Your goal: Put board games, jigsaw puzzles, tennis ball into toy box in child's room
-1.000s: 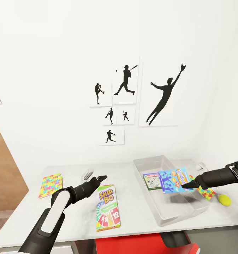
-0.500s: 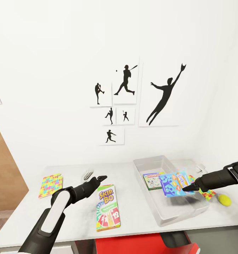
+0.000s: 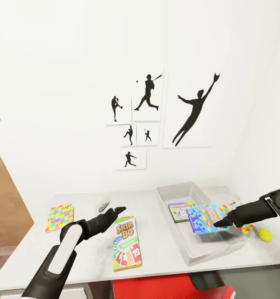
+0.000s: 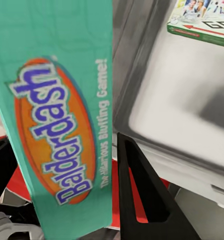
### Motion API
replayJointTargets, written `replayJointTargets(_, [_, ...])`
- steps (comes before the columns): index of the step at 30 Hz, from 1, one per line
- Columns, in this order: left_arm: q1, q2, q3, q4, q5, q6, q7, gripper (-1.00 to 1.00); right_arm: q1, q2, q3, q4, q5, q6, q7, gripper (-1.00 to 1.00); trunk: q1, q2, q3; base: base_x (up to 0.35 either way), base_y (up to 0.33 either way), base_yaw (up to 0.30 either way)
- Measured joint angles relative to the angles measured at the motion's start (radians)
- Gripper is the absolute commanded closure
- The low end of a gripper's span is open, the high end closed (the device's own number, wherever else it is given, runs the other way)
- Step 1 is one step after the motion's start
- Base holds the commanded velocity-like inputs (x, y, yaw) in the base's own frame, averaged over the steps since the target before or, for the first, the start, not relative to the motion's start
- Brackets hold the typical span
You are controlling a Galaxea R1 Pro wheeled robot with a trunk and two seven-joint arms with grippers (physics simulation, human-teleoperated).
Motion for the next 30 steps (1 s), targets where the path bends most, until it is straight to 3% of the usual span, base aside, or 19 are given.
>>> replayJointTargets(21, [0.000, 0.001, 0.002, 0.000, 0.000, 0.000, -0.001, -1.00, -0.010, 0.004, 0.031, -0.007, 0.013, 0.000, 0.000, 1.00, 0.000, 0.000, -0.017, 0.000, 0.000, 0.000])
replayJointTargets(26, [0.000, 0.001, 0.002, 0.000, 0.000, 0.000, 0.000, -1.00, -0.024, 0.005, 0.057, -0.009, 0.014, 0.000, 0.000, 1.00, 0.000, 0.000, -0.018, 0.000, 0.000, 0.000])
replayJointTargets(30, [0.001, 0.001, 0.002, 0.000, 0.000, 0.000, 0.001, -1.00, -0.049, 0.006, 0.099, -0.008, 0.014, 0.000, 0.001, 1.00, 0.000, 0.000, -0.018, 0.000, 0.000, 0.000])
